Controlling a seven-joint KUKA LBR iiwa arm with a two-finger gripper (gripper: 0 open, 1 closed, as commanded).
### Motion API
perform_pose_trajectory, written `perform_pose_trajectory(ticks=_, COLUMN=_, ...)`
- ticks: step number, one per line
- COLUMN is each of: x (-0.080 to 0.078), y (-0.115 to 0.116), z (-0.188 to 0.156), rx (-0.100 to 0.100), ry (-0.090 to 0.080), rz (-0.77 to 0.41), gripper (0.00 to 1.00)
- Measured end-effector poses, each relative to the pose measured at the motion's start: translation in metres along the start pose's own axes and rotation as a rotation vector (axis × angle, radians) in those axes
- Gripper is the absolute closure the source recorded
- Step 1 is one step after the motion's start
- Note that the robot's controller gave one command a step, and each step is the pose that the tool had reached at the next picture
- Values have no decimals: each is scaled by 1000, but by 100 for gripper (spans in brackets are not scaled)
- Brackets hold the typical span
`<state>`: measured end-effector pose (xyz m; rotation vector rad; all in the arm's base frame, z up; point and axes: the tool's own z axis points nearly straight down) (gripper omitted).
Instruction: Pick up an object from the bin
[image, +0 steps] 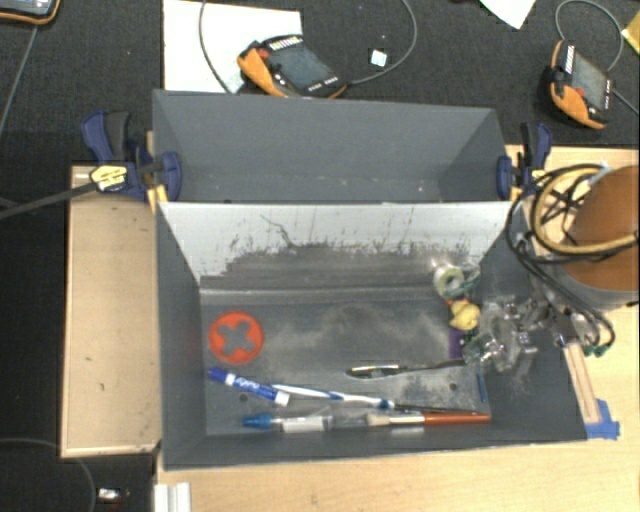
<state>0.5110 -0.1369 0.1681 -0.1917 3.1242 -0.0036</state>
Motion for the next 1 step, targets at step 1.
perform_pose_trajectory(ticks=1, x=-1, y=0, z=-18, rx=2, ry=-6, rz=2, gripper=100)
